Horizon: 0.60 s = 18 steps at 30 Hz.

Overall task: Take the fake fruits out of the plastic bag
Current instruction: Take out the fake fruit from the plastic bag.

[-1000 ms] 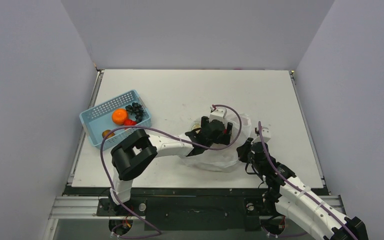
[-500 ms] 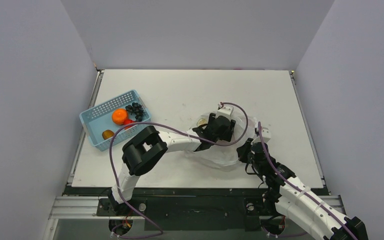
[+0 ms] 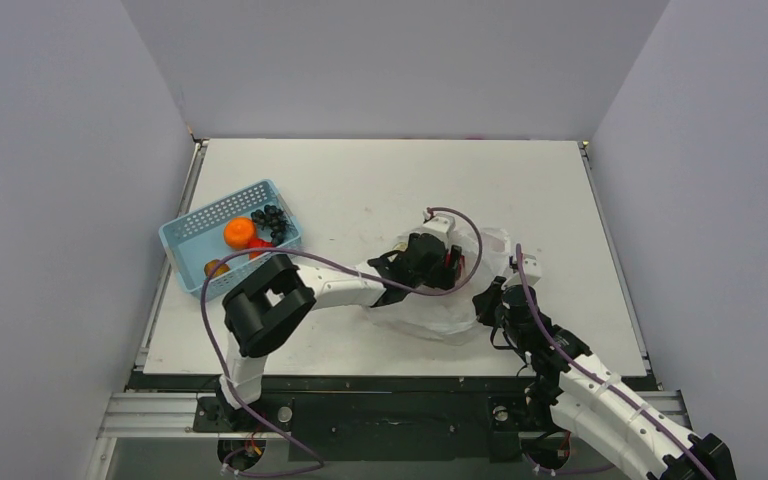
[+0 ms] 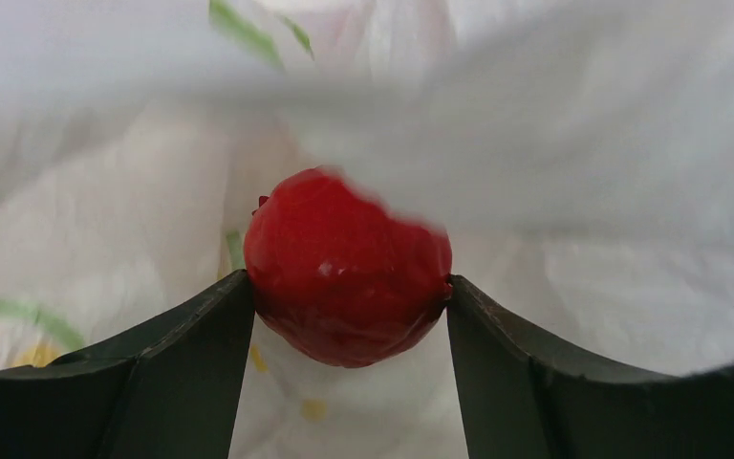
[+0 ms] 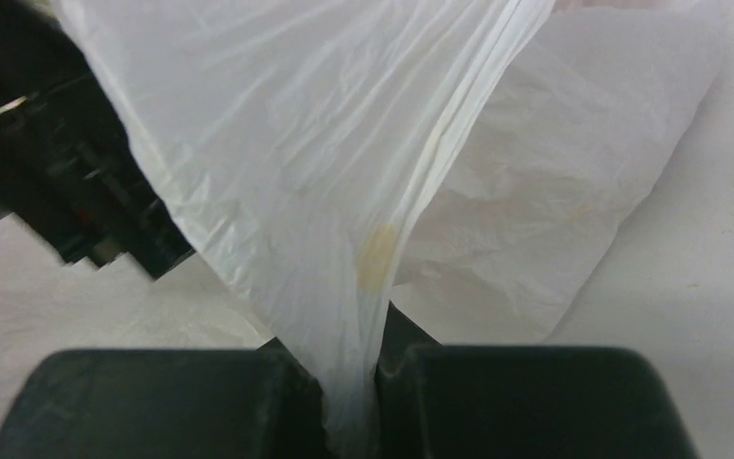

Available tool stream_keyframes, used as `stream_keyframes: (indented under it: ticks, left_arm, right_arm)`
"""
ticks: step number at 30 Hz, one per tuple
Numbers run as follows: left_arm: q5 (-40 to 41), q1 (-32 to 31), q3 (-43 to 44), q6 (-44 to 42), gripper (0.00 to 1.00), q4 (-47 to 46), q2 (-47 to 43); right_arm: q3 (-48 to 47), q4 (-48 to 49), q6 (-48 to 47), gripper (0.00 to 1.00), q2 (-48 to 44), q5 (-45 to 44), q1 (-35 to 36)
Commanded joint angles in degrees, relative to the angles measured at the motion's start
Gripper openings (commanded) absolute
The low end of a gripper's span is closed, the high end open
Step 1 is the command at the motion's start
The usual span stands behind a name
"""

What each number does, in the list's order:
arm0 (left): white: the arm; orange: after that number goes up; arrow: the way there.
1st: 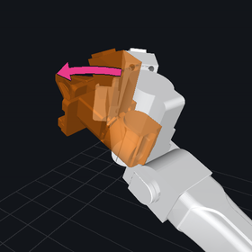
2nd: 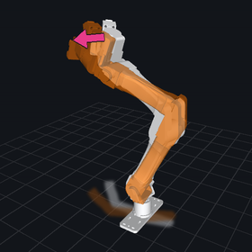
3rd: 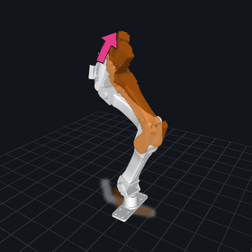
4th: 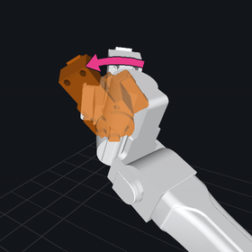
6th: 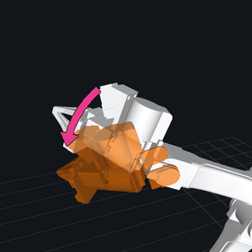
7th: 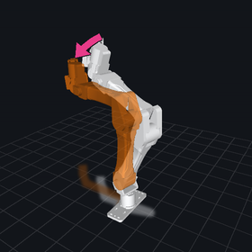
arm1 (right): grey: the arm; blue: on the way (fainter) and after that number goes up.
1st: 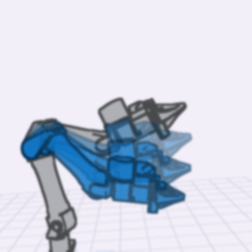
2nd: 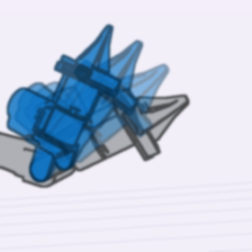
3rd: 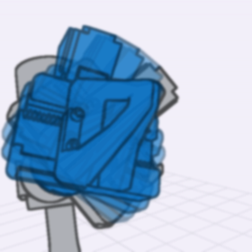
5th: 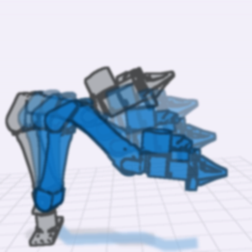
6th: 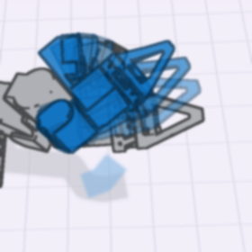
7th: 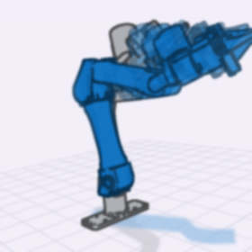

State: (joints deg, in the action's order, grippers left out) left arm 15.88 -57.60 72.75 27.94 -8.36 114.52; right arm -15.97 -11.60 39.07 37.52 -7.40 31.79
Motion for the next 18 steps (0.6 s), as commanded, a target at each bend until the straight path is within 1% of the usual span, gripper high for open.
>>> stream_keyframes:
  ticks: [1,6,7,10,13,17,18]
  left_arm:
    - [-5.8,-0.1,-5.8,3.9,0.22,-3.6,-10.3]
    - [-11.1,1.0,-14.8,8.6,0.2,-7.7,-19.3]
    - [-12.5,1.4,-16.5,9.0,0.18,-8.2,-20.3]
    - [-14.5,2.4,-19.4,10.5,0.16,-9.5,-24.7]
    - [-15.8,4.7,-22.3,11.5,0.13,-8.9,-28.4]
    - [-17.9,9.2,-26.4,12.1,0.1,-7.6,-37.4]
    - [-18.1,10.1,-26.9,11.8,0.1,-5.8,-38.8]
  right_arm:
    - [0.2,2.3,-0.5,0.0,-0.7,0.0,-0.3]
    - [0.2,2.2,-0.3,0.0,-0.6,-0.2,-0.3]
    - [0.2,2.2,-0.3,0.0,-0.6,-0.2,-0.2]
    - [0.2,2.2,-0.3,0.0,-0.9,-0.1,-0.3]
    - [0.4,2.2,-0.2,0.0,-1.2,-0.5,-0.2]
    - [0.4,2.2,-0.2,0.0,-1.1,-0.3,-0.2]
    - [0.4,2.2,-0.2,0.0,-1.2,-0.4,-0.2]
